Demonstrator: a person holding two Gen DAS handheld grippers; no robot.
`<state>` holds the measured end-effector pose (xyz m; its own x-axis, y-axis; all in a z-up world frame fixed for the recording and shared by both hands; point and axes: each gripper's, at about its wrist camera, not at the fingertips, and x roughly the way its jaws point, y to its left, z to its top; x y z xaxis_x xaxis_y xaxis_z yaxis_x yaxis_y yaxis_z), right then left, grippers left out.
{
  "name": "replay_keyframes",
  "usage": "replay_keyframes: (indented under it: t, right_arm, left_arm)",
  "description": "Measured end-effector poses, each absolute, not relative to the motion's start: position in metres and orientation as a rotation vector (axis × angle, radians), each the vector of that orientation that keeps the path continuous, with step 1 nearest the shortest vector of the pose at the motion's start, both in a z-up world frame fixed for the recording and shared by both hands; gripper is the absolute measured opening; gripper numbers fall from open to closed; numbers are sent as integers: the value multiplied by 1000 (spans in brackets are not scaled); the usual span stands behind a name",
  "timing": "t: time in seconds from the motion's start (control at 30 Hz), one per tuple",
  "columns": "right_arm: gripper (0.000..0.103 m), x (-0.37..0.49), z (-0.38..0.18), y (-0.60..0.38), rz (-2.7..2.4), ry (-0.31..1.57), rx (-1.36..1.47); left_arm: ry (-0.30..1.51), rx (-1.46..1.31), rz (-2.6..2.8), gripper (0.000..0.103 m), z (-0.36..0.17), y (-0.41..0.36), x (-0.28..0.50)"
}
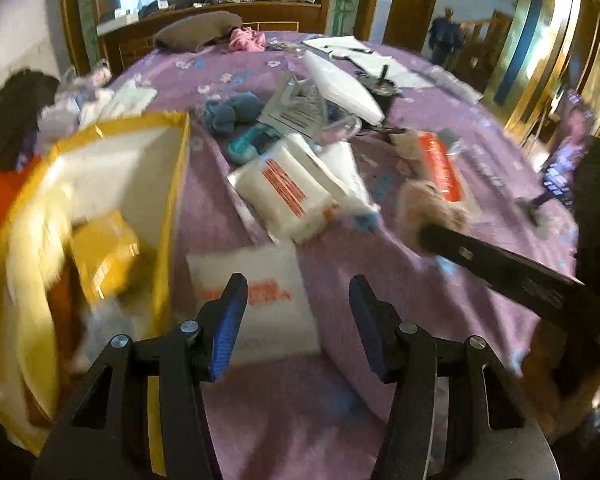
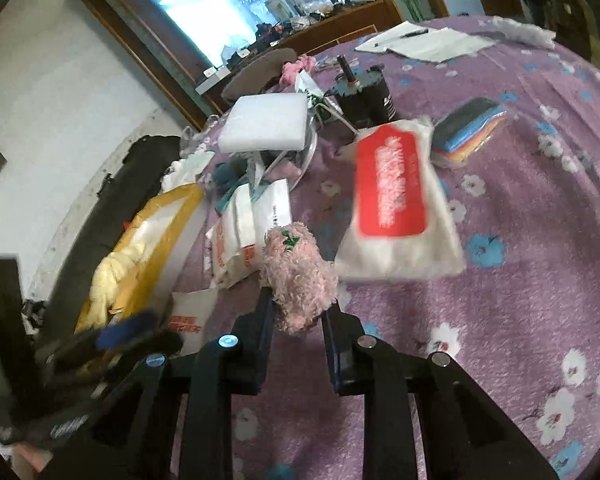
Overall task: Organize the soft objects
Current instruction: 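Lift the pink toy with right gripper while left grasps the white red-print packet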
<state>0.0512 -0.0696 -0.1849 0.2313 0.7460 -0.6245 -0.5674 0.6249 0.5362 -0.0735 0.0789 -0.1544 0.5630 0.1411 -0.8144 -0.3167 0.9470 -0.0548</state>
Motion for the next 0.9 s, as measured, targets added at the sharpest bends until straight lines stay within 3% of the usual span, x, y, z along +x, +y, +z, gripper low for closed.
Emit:
replay_keyframes:
  t: [0.17, 0.3, 0.57, 0.9]
  right_arm:
    - [23, 53, -184, -71, 898, 964, 234]
    - [23, 50, -186, -72, 912, 970, 254]
    - [23, 48, -192, -75, 1020, 1047, 312]
    - [23, 39, -190, -70, 967, 1008, 223]
  left_arm:
    - [1030, -245, 248, 53, -171, 96, -46]
    - [1009, -168, 291, 53, -174, 84, -48]
    - [952, -274, 217, 53, -156, 93, -46]
    - [981, -412, 260, 53, -162, 124, 0]
